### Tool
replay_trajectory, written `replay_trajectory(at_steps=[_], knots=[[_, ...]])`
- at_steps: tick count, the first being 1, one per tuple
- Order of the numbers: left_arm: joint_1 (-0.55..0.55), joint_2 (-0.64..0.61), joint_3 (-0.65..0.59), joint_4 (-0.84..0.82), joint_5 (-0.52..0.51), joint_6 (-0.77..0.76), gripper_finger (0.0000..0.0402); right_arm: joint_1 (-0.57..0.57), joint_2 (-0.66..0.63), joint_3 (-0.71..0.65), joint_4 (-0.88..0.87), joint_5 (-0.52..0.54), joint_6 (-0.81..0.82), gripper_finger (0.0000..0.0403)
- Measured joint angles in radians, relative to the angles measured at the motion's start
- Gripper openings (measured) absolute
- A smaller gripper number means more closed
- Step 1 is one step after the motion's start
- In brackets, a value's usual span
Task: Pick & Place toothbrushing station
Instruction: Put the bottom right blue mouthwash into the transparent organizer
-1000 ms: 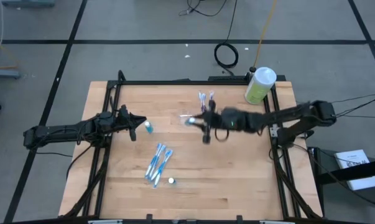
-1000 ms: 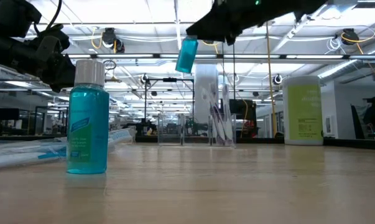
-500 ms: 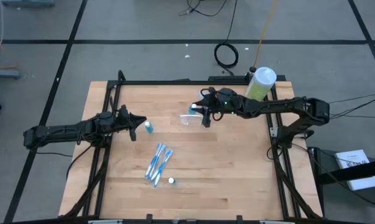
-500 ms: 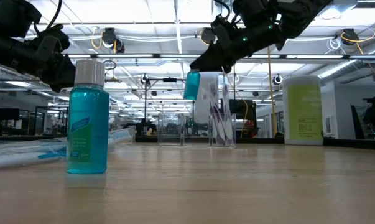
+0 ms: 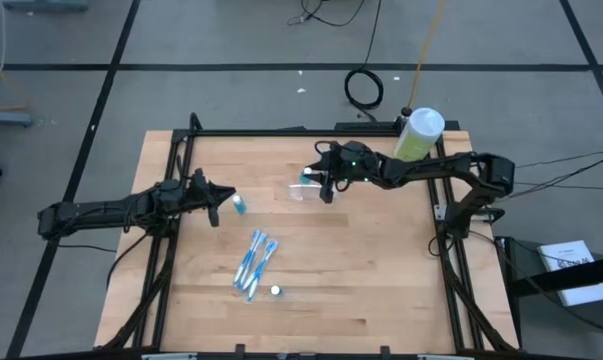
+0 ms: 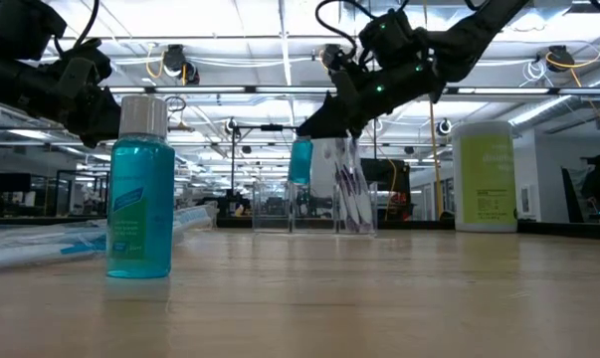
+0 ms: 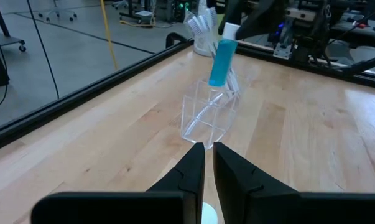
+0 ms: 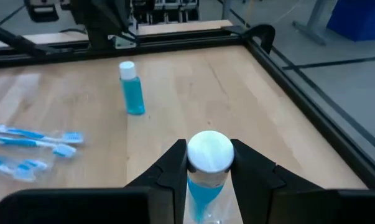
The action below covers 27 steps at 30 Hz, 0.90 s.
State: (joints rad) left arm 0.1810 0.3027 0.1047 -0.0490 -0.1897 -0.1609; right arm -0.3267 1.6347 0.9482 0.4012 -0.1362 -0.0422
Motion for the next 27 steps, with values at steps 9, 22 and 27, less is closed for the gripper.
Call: replay_trajectory(at_steps=[9,22,27], knots=[[0.0,0.0,0.0,0.0,0.0,0.0,0.0037,0.0,0.019,0.0,0.014,0.004,0.029,0.0088],[0.0,0.0,0.0,0.0,0.0,0.0,0.0037,0.008,-0.042,-0.006,-0.069,0.006,0.042,0.0088],[0.0,0.0,0.0,0.0,0.0,0.0,0.0037,0.008,-0.027,-0.005,-0.092,0.006,0.054,0.0088]])
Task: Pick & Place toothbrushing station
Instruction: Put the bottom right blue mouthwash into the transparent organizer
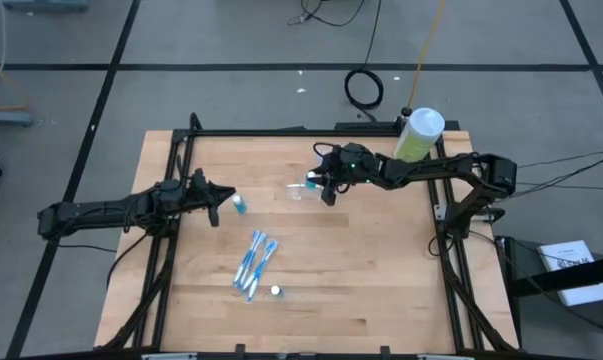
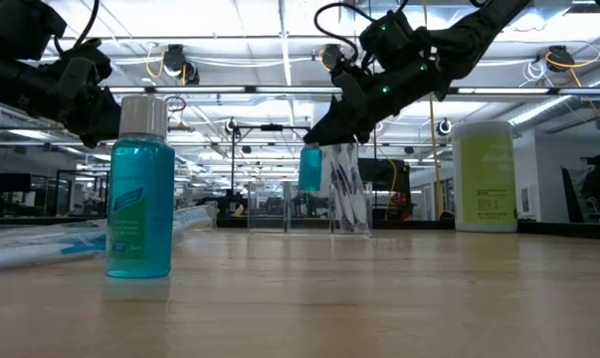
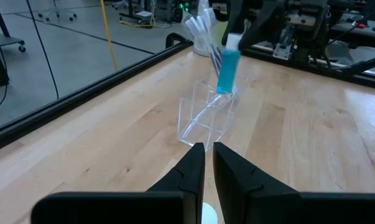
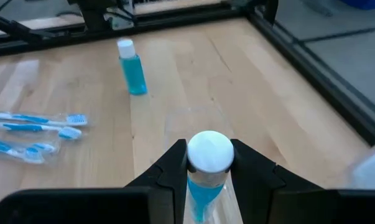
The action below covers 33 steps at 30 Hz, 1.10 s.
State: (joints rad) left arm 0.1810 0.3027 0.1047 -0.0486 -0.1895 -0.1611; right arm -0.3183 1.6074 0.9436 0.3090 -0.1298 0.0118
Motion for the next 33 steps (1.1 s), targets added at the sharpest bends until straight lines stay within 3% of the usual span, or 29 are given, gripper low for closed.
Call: replay_trajectory(at_steps=[22,33], knots=[[0.0,0.0,0.0,0.0,0.0,0.0,0.0037,0.006,0.146,0.002,0.032,0.005,0.003,0.0088],[0.0,0.0,0.0,0.0,0.0,0.0,0.0037,0.006,0.153,0.003,0.039,0.002,0.0,0.0101]])
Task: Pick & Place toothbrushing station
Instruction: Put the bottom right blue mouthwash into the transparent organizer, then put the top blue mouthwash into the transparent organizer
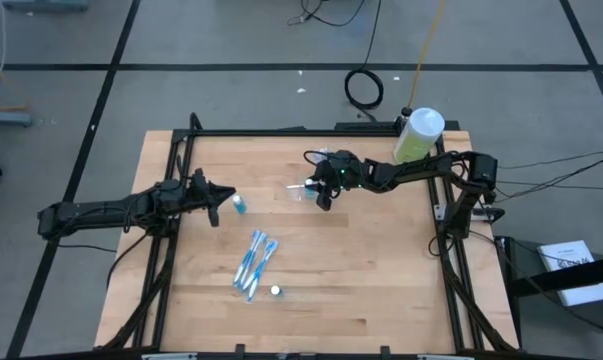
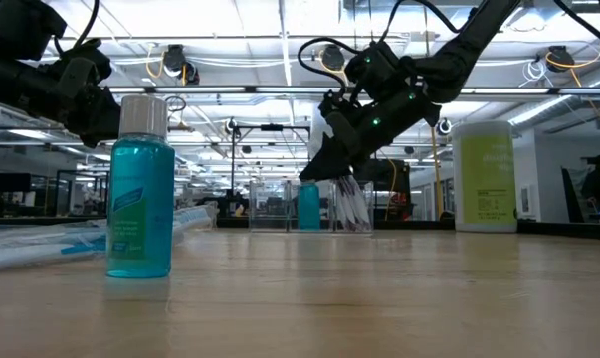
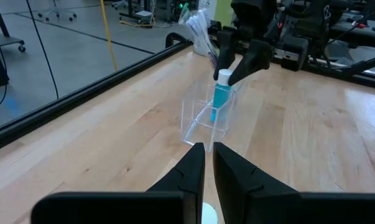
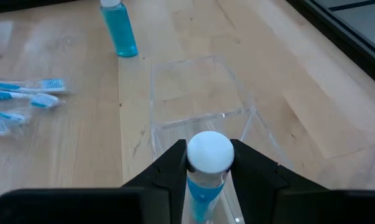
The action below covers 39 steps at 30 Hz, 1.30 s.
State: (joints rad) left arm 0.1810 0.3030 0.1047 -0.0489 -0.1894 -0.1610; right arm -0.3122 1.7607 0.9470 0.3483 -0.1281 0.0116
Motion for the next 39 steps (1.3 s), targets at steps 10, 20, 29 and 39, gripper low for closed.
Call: replay_trajectory(at_steps=[10,20,29,39], knots=[[0.0,0.0,0.0,0.0,0.0,0.0,0.0037,0.0,0.002,-0.002,0.024,-0.003,0.002,0.0132],[0.0,0.0,0.0,0.0,0.0,0.0,0.0037,0.002,-0.012,-0.003,0.033,-0.007,0.004,0.0141],[0.0,0.0,0.0,0.0,0.0,0.0,0.0037,0.017,-0.068,-0.003,0.027,-0.006,-0.025,0.0141],[0.0,0.0,0.0,0.0,0.0,0.0,0.0037,0.049,-0.223,-0.003,-0.089,-0.008,-0.031,0.0141]])
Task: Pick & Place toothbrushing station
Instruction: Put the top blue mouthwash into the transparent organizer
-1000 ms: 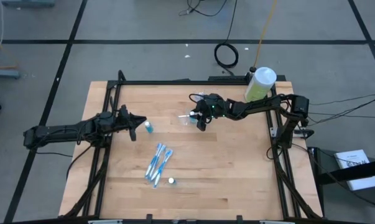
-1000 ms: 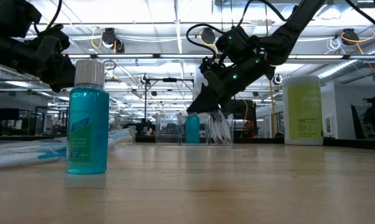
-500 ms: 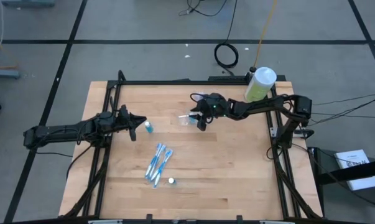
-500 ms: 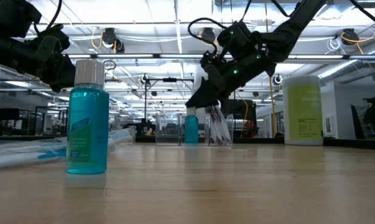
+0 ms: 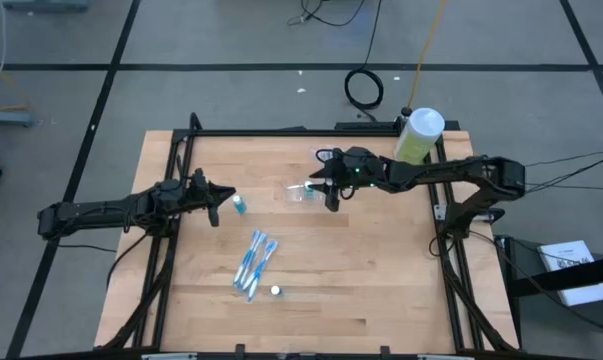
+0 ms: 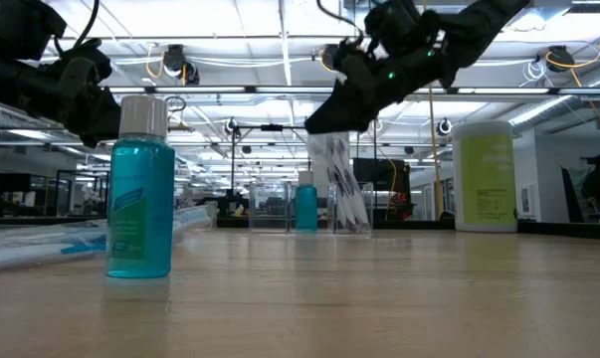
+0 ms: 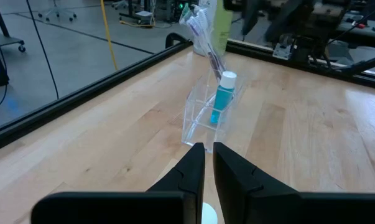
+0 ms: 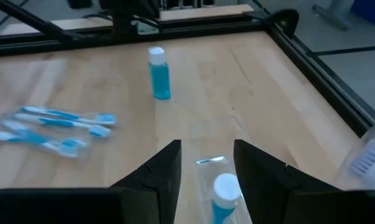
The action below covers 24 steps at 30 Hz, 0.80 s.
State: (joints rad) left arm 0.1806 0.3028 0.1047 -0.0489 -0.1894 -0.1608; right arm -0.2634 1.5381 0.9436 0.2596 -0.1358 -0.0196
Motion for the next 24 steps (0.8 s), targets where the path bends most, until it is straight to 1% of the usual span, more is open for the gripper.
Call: replay_trajectory(at_steps=[3,6,11,16,21,24], knots=[[0.0,0.0,0.0,0.0,0.0,0.0,0.0037,0.015,-0.068,-0.017,-0.056,0.0,0.001,0.0141],[0.0,0.0,0.0,0.0,0.0,0.0,0.0037,0.031,-0.15,-0.078,-0.053,0.0,0.007,0.0141],[0.0,0.0,0.0,0.0,0.0,0.0,0.0037,0.051,-0.325,-0.228,-0.048,0.004,-0.001,0.0141],[0.0,0.0,0.0,0.0,0.0,0.0,0.0037,0.07,-0.517,-0.392,-0.034,0.006,-0.074,0.0141],[0.0,0.0,0.0,0.0,0.0,0.0,0.0037,0.059,-0.684,-0.552,0.157,0.007,-0.124,0.0141],[0.0,0.0,0.0,0.0,0.0,0.0,0.0037,0.046,-0.74,-0.657,0.304,0.008,-0.107,0.0141]])
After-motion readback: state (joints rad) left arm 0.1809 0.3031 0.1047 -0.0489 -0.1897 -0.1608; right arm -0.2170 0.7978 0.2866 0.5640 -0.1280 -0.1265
